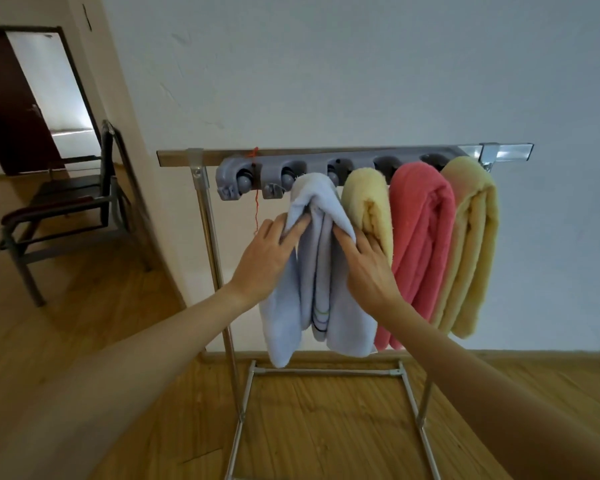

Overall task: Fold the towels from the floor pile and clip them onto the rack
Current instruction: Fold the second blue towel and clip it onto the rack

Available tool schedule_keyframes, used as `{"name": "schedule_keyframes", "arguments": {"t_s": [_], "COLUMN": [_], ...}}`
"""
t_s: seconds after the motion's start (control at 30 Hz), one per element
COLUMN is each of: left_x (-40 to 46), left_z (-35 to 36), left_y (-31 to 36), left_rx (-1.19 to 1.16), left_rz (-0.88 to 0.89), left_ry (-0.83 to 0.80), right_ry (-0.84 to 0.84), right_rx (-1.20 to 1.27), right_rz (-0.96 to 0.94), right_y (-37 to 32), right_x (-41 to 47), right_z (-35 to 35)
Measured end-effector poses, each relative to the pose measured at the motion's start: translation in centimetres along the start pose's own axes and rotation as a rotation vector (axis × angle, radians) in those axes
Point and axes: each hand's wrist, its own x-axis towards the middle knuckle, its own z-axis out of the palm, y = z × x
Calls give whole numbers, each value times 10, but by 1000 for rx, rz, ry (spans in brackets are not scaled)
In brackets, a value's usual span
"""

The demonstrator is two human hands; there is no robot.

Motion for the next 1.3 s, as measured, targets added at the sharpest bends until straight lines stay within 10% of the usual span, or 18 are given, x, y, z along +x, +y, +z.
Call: {"name": "schedule_keyframes", "arguments": {"t_s": [0.2, 0.43, 0.63, 1.0, 1.3], "left_x": [-26, -60, -46, -64, -63], "left_z": [19, 54, 57, 61, 78], "left_y": [25, 10, -23, 56, 57], "left_rx": [-500, -343, -197, -995, -573], "left_rz": [-457, -817, -1083, -781, -833], "left_ry": [190, -331, -209, -330, -228], "right_ry": [75, 132, 35, 121, 154], "right_rx": [73, 300, 286, 264, 318], "right_rz": [-58, 35, 140, 173, 261], "right_y": [4, 4, 9, 5, -8], "right_x": [-20, -39, -50, -56, -72], "right_z": [8, 14, 25, 37, 26]}}
